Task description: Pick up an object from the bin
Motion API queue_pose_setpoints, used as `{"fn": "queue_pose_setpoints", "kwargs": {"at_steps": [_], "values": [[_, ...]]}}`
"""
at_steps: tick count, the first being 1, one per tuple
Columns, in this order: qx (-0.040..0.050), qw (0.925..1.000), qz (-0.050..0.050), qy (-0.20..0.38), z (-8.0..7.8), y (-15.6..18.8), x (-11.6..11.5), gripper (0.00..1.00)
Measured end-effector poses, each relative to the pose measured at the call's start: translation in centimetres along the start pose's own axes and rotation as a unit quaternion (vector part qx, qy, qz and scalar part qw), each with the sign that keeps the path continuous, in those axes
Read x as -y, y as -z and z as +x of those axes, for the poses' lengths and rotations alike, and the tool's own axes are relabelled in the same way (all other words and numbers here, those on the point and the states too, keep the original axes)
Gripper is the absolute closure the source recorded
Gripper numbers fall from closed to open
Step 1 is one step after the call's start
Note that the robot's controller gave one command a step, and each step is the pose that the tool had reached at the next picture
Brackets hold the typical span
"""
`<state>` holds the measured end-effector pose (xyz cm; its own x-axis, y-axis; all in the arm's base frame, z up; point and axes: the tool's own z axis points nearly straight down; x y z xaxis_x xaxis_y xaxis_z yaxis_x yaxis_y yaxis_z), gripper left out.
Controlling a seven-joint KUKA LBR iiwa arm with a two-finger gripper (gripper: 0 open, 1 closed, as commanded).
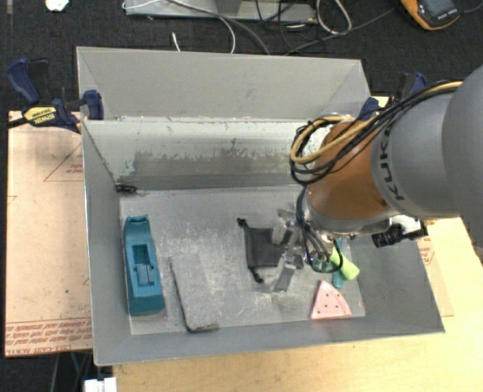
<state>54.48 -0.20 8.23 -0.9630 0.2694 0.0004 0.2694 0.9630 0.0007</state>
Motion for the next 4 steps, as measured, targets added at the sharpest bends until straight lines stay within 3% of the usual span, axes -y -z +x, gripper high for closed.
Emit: {"fn": "queue_pose_setpoints", "kwargs": {"at_steps": [1,2,3,4], "values": [[0.0021,0.9965,-0.001,-0.084,0.58,-1.16,-0.16,1.0],[0.0034,0.9965,-0.001,-0.084,0.55,-1.22,-0.12,0.0],[0.0027,0.9965,-0.001,-0.084,0.55,-1.15,-0.15,1.0],[0.0027,0.9965,-0.001,-0.084,0.55,-1.15,-0.15,1.0]]}}
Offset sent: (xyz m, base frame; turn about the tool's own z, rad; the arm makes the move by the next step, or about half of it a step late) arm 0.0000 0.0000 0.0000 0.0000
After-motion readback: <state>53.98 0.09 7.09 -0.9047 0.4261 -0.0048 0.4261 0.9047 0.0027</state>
